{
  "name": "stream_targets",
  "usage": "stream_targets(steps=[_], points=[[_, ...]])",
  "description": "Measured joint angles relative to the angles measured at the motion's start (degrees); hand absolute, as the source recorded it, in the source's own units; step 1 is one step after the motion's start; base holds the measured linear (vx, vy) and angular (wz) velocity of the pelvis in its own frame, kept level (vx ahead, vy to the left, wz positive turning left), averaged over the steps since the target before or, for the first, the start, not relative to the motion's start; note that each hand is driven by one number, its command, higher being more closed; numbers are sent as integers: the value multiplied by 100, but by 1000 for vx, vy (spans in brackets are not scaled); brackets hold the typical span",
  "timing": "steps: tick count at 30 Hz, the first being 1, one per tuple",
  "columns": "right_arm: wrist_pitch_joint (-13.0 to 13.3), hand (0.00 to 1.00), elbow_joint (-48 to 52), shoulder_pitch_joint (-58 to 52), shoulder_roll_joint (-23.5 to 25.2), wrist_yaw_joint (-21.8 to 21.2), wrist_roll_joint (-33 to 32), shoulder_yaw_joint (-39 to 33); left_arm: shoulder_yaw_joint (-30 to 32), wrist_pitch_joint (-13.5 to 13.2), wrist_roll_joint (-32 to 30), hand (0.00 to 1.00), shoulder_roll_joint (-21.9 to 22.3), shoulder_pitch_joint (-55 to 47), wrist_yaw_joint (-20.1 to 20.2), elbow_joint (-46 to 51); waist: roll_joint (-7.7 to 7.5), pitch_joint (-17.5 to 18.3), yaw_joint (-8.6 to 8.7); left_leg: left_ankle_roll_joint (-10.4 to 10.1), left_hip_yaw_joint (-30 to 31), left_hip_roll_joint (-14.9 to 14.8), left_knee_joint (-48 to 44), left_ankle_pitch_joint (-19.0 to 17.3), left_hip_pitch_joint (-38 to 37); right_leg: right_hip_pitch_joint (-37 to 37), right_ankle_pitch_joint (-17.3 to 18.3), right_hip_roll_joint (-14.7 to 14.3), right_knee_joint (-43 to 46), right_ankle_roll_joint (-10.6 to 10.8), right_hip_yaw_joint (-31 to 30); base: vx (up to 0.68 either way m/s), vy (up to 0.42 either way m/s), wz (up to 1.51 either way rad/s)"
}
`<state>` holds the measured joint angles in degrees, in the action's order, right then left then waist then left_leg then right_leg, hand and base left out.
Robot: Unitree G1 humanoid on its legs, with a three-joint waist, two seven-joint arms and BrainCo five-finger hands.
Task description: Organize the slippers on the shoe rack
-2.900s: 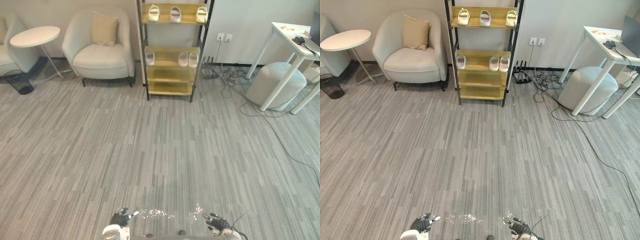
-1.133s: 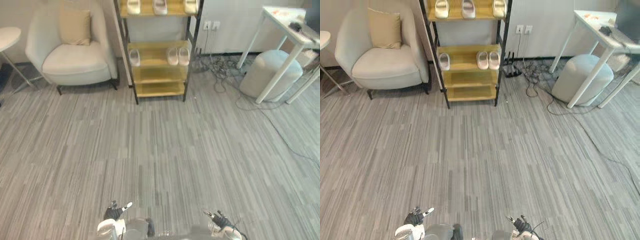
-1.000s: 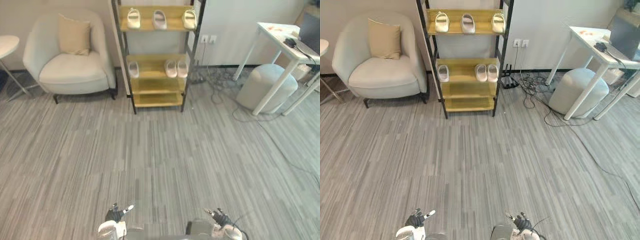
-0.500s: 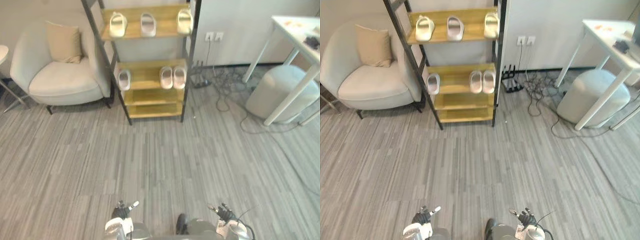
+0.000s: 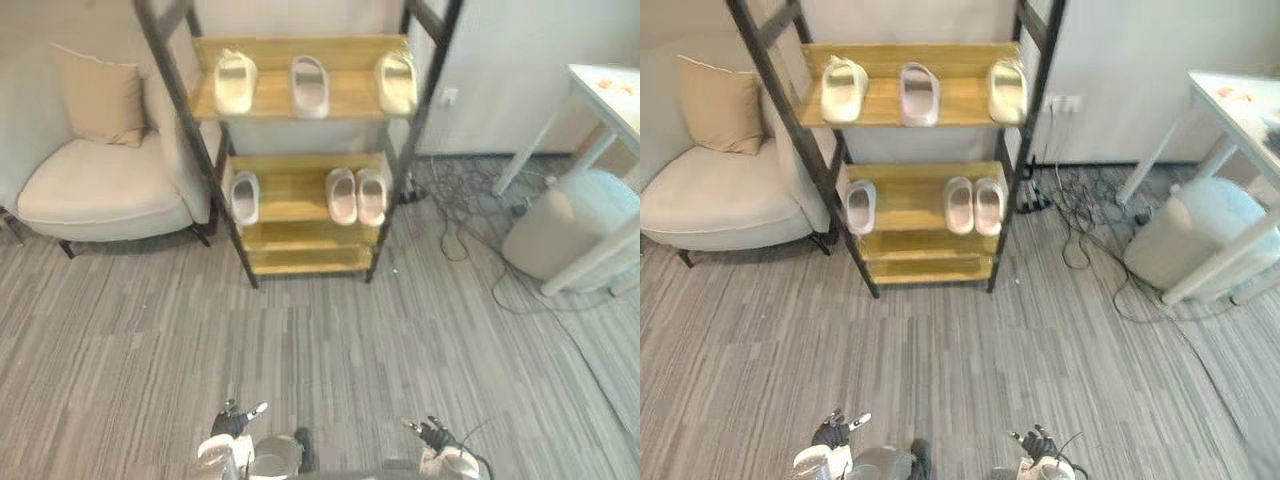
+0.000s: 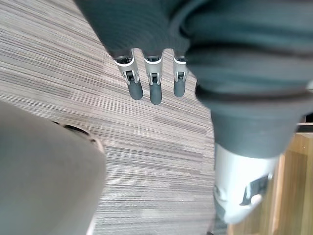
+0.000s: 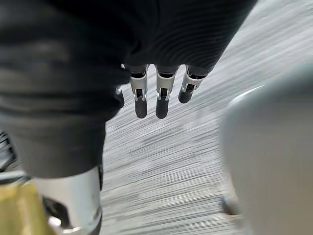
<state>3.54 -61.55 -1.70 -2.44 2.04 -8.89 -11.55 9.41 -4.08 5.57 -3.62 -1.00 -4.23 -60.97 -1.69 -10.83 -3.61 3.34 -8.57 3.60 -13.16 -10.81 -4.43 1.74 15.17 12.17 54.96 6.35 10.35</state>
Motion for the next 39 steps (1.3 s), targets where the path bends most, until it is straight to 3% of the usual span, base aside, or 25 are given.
stream_targets(steps=[3,6,7,8,9,10,11,14,15,16,19,22,24,25,26,27,28,29,32,36,39], points=[[20,0,32,0,-41,-58,-1,-73,-111,6,-42,0,41,-30,-2,-37,86,-3,24,-96,125,-117,485,-56,-695,359,201,39,-581,-229,508,464,23,41],[47,0,86,59,-53,-95,-9,-134,-141,-4,-44,0,57,-31,-7,-31,153,-34,40,-320,141,-422,701,-225,-982,978,-23,-413,-2413,-348,307,392,-92,13],[45,0,85,80,-41,-96,-7,-123,-142,-6,-50,0,54,-36,-5,-31,140,-35,44,-455,146,-507,699,-311,-1014,1049,-494,-684,-3349,-357,-49,292,-138,7],[43,0,84,65,-35,-94,-9,-125,-137,-6,-59,0,47,-50,-5,-32,126,-39,44,-503,157,-514,698,-356,-1061,1041,-731,-753,-3656,-384,-191,385,-223,18],[39,0,78,26,-1,-98,-14,-124,-13,-7,-100,0,69,-78,-2,-28,89,-14,51,-581,240,-521,666,-540,-1193,1005,-1396,-812,-3893,-464,-446,443,-296,31],[42,0,110,67,-70,-101,-12,-123,203,-6,-101,0,252,-92,-13,-17,241,14,67,-639,355,-709,558,-667,-1269,1005,-1421,-904,-3613,-572,-324,461,-317,32],[40,0,118,72,-75,-103,-6,-112,259,-10,-110,0,303,-112,-11,9,279,40,67,-640,385,-740,462,-667,-1227,1001,-1328,-901,-3591,-611,-275,592,-383,53],[41,0,301,-51,-171,-89,-32,-109,606,-22,-104,0,518,-112,-12,332,463,-28,138,-747,492,-1097,-2007,-545,-94,559,-909,-898,-3704,-731,225,514,-319,90],[31,0,437,-121,-181,-83,-25,-93,736,-21,-105,0,555,-136,-14,439,486,-87,135,-772,356,-1388,-3187,-324,412,184,-774,-946,-3819,-801,426,361,-219,70],[29,0,440,-165,-182,-67,-29,7,743,-23,-105,0,556,-203,-13,547,465,-100,105,-773,104,-1643,-3865,-328,660,-167,-637,-955,-3907,-819,530,338,-189,57],[4,0,434,-181,-183,-51,-30,109,683,-62,-98,0,551,-301,-27,646,430,-107,12,-780,-301,-1933,-3928,-337,1043,-697,-514,-907,-4195,-751,606,250,-75,10],[-16,0,424,-109,-145,-26,-83,109,464,-61,-99,0,438,-250,-24,621,370,-104,12,-841,-342,-1691,-2186,-365,1240,-950,-532,-773,-4526,-617,559,252,95,-9],[-8,0,322,-57,-119,2,-122,106,358,-66,-98,0,384,-218,-48,527,315,-103,4,-854,-32,-1221,-451,145,1192,-1004,-538,-623,-4607,-418,446,312,223,-19],[-8,0,305,-60,-130,10,-123,106,327,-64,-96,0,383,-208,-49,509,331,-98,3,-846,35,-1179,-213,359,1155,-1009,-540,-627,-4622,-390,416,223,201,-34],[-28,0,186,-2,-50,30,-120,112,310,-66,-92,0,295,-137,-51,449,228,-77,-19,-819,37,-1033,-4,869,1034,-1030,-534,-537,-4684,-191,210,233,175,-29],[-25,0,213,-9,18,22,-113,110,297,-63,-98,0,220,-119,-45,418,106,-34,-13,-745,-38,-948,76,800,976,-1096,-603,-437,-4760,-84,175,342,276,-38],[-14,0,220,-6,165,23,-108,108,293,-62,-97,0,95,-117,-42,400,-121,20,-13,-666,-211,-825,89,712,910,-1096,-619,-267,-4774,-56,113,322,262,-33],[-10,0,220,-6,262,21,-101,109,267,-54,-97,0,25,-106,-42,387,-205,51,-55,-612,-332,-746,101,624,818,-1104,-682,-161,-4767,22,47,236,234,-37],[-8,0,220,1,299,5,-60,115,178,-51,-98,0,-8,-84,-36,289,-237,78,-77,-516,-517,-634,317,558,524,-1079,-830,-36,-4583,26,-103,141,211,-36],[6,0,256,17,236,-80,-14,110,-36,-48,-104,0,-16,-80,-20,176,-74,58,-55,-357,-670,-574,545,442,112,-459,-884,118,-3200,-77,-267,54,192,-23],[35,0,194,62,226,-90,-7,148,-225,-51,-105,0,-83,-79,-20,87,-55,61,9,-365,-658,-648,695,440,-105,-470,-587,3,-3366,-104,-1,21,48,5]])
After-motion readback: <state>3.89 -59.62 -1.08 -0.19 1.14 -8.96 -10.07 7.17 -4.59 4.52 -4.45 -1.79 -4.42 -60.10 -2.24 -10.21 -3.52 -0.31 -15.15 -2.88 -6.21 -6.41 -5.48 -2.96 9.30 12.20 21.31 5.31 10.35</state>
